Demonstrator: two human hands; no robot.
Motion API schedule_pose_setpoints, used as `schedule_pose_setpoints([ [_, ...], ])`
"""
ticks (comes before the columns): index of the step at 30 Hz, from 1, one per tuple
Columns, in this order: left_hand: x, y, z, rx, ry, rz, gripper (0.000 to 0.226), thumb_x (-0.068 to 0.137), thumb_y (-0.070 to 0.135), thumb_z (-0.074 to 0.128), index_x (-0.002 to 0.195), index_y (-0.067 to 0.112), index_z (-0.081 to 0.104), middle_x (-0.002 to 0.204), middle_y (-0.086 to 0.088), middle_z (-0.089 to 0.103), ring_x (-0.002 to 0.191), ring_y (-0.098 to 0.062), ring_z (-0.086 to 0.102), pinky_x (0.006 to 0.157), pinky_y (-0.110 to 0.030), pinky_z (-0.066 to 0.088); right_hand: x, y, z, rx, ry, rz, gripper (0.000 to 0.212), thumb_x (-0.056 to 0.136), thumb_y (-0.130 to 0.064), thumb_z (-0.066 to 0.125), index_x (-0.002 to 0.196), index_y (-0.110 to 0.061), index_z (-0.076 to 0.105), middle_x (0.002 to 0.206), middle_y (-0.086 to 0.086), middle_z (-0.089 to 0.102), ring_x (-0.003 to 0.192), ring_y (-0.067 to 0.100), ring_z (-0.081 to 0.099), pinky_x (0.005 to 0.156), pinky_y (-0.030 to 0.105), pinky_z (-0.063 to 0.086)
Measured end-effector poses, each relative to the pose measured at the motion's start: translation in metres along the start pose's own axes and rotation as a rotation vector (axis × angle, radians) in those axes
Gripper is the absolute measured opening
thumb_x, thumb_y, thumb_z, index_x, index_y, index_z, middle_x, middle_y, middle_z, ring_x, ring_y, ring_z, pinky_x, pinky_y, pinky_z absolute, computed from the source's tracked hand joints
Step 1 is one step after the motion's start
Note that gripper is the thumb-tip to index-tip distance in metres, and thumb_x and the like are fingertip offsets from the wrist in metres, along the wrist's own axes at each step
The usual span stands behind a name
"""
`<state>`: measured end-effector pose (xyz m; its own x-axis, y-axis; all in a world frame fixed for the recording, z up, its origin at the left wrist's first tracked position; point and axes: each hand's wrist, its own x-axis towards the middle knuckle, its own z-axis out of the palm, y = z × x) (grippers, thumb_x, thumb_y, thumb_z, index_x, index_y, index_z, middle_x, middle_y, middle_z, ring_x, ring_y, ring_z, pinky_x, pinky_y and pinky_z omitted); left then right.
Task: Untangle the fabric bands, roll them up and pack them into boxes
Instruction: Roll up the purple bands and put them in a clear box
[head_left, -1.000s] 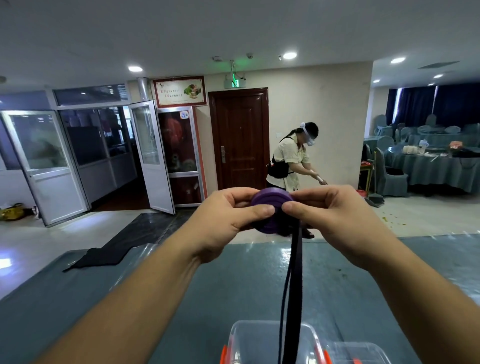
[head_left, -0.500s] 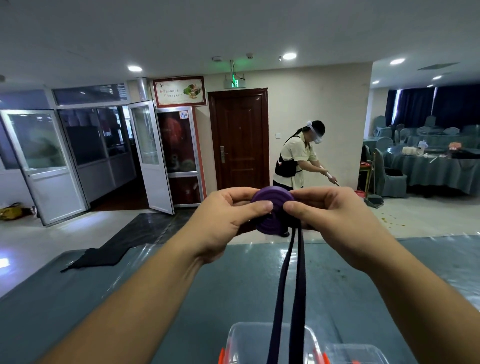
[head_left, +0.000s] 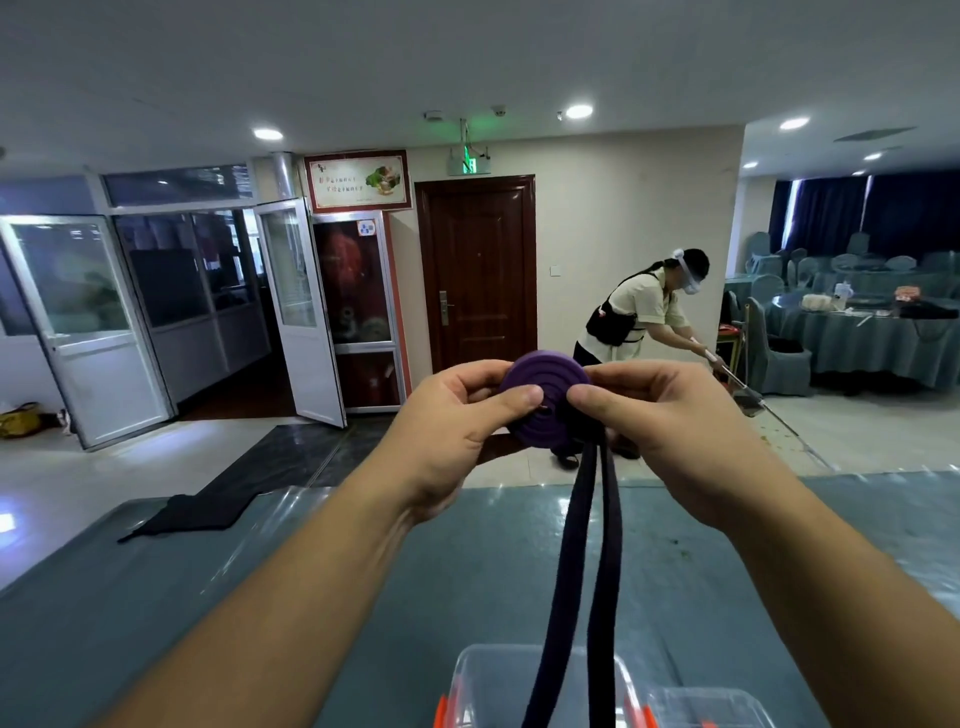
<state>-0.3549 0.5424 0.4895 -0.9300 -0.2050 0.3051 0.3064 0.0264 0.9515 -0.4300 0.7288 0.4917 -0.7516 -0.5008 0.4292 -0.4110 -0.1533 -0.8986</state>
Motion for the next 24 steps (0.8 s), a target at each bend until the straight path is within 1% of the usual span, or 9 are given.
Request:
schedule_pose_setpoints([
  [2, 0.001, -0.005, -0.001, -0.017, -0.009, -0.019, 0.022, 0.092, 0.006, 0.070, 0.114, 0.009, 0.073, 0.107, -0.015, 0.078, 0.098, -0.026, 0.076, 0.083, -0.033, 0.063, 0.000, 0.001, -0.001, -0.011, -0.035, 0.005, 0.017, 0.090, -0.010, 0.072, 0.106, -0.012, 0.078, 0.092, 0.006, 0.081, 0.080, 0.012, 0.077, 0.069, 0.019, 0.056],
  [5, 0.003, -0.003, -0.009, 0.147, -0.090, -0.037, 0.026, 0.091, 0.004, 0.074, 0.116, 0.005, 0.073, 0.107, -0.016, 0.078, 0.100, -0.028, 0.076, 0.086, -0.032, 0.063, 0.001, 0.000, -0.004, -0.153, -0.142, 0.017, 0.020, 0.092, -0.008, 0.071, 0.110, -0.013, 0.078, 0.095, 0.002, 0.081, 0.091, 0.015, 0.078, 0.081, 0.020, 0.060],
  [7, 0.004, 0.000, -0.013, 0.228, -0.122, -0.035, 0.026, 0.088, 0.004, 0.077, 0.114, 0.006, 0.074, 0.104, -0.015, 0.078, 0.099, -0.029, 0.076, 0.083, -0.030, 0.062, 0.001, -0.002, -0.003, -0.196, -0.171, 0.022, 0.020, 0.092, -0.009, 0.072, 0.110, -0.015, 0.078, 0.095, 0.000, 0.082, 0.091, 0.014, 0.078, 0.084, 0.021, 0.060],
  [9, 0.004, 0.000, -0.014, 0.182, -0.094, -0.017, 0.026, 0.088, 0.004, 0.076, 0.114, 0.007, 0.075, 0.103, -0.014, 0.079, 0.097, -0.027, 0.077, 0.081, -0.028, 0.062, 0.002, -0.001, 0.000, -0.133, -0.116, 0.003, 0.019, 0.090, -0.011, 0.075, 0.107, -0.015, 0.079, 0.093, 0.002, 0.082, 0.088, 0.013, 0.078, 0.078, 0.021, 0.060],
  [12, 0.004, -0.007, -0.010, -0.006, -0.035, 0.001, 0.034, 0.082, 0.011, 0.076, 0.115, 0.006, 0.074, 0.106, -0.017, 0.078, 0.097, -0.026, 0.076, 0.084, -0.031, 0.062, 0.002, 0.003, 0.002, 0.008, -0.010, -0.003, 0.018, 0.088, -0.011, 0.076, 0.105, -0.011, 0.079, 0.086, 0.005, 0.081, 0.071, 0.006, 0.074, 0.063, 0.015, 0.053],
  [16, 0.002, -0.020, -0.005, -0.079, 0.005, 0.009, 0.037, 0.078, 0.015, 0.077, 0.113, 0.007, 0.074, 0.106, -0.016, 0.078, 0.096, -0.024, 0.075, 0.085, -0.032, 0.061, 0.000, 0.006, 0.000, -0.042, -0.035, 0.010, 0.017, 0.090, -0.012, 0.073, 0.107, -0.013, 0.079, 0.094, 0.006, 0.081, 0.091, 0.023, 0.078, 0.080, 0.028, 0.062],
  [20, 0.003, -0.011, -0.011, 0.135, -0.078, -0.018, 0.027, 0.089, 0.005, 0.076, 0.116, 0.009, 0.074, 0.106, -0.015, 0.078, 0.100, -0.029, 0.076, 0.087, -0.036, 0.062, 0.000, -0.003, -0.005, -0.218, -0.153, 0.006, 0.018, 0.093, -0.011, 0.071, 0.108, -0.018, 0.078, 0.096, -0.001, 0.081, 0.093, 0.015, 0.078, 0.087, 0.025, 0.061],
  [22, 0.003, -0.001, -0.013, 0.209, -0.103, -0.019, 0.028, 0.088, 0.004, 0.077, 0.116, 0.007, 0.074, 0.104, -0.015, 0.078, 0.098, -0.029, 0.077, 0.082, -0.031, 0.062, -0.001, -0.007, -0.003, -0.213, -0.157, -0.007, 0.018, 0.092, -0.012, 0.072, 0.107, -0.020, 0.078, 0.095, -0.001, 0.081, 0.091, 0.013, 0.078, 0.083, 0.022, 0.060],
  [24, 0.002, 0.005, -0.012, 0.152, -0.086, -0.015, 0.029, 0.089, 0.004, 0.076, 0.117, 0.007, 0.074, 0.105, -0.014, 0.079, 0.097, -0.027, 0.077, 0.080, -0.029, 0.062, -0.001, -0.006, 0.000, -0.102, -0.085, -0.018, 0.017, 0.091, -0.011, 0.072, 0.106, -0.016, 0.079, 0.094, 0.003, 0.081, 0.087, 0.013, 0.078, 0.074, 0.019, 0.058],
])
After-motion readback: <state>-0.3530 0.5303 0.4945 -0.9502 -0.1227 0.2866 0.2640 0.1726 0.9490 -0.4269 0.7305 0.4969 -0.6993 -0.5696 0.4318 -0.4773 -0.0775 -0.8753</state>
